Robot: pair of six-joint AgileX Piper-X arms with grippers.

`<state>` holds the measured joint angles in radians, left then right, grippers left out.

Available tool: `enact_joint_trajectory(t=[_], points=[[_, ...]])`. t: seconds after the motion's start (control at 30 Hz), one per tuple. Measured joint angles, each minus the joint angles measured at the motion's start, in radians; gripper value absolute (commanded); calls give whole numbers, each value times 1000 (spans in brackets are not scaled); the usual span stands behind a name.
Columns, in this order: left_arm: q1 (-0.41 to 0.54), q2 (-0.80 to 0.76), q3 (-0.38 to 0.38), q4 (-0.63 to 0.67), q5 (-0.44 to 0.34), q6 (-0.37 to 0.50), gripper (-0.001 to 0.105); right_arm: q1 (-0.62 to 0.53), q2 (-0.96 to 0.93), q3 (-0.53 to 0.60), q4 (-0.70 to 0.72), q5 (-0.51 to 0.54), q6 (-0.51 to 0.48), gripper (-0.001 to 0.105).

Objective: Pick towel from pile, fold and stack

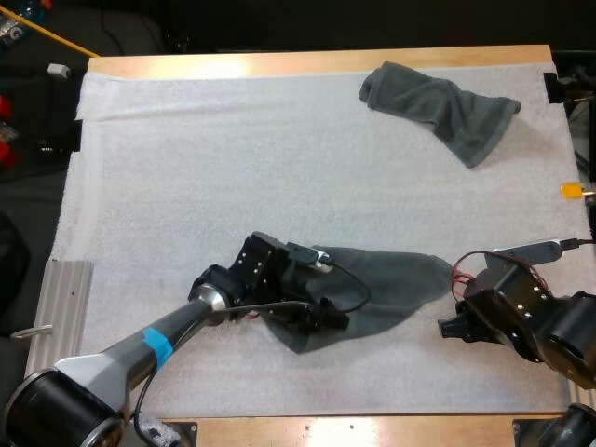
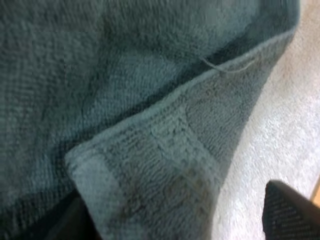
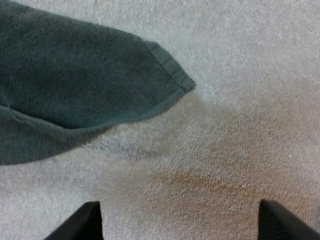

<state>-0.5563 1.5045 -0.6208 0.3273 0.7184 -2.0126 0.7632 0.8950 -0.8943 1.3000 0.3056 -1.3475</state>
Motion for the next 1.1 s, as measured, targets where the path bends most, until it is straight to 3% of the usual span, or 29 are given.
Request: enact_joint_trajectory(t=[0.43, 0.57, 0.77, 0.9, 1.1], points=[[-3, 0, -1, 35, -8, 0, 0, 0, 0, 0, 1, 0, 0, 61], [-22, 0, -1, 58, -17, 19, 0, 0, 0, 0, 1, 2, 0, 61], [-92, -1, -1, 111, -100, 63, 0, -34, 0, 38, -32, 21, -13, 61], [-133, -34, -1, 135, -132, 78, 0, -140, 0, 88, -75, -7, -59, 61], [-169, -151, -1, 156, -158, 80, 0, -336, 14, 142, -199, -159, -138, 61]])
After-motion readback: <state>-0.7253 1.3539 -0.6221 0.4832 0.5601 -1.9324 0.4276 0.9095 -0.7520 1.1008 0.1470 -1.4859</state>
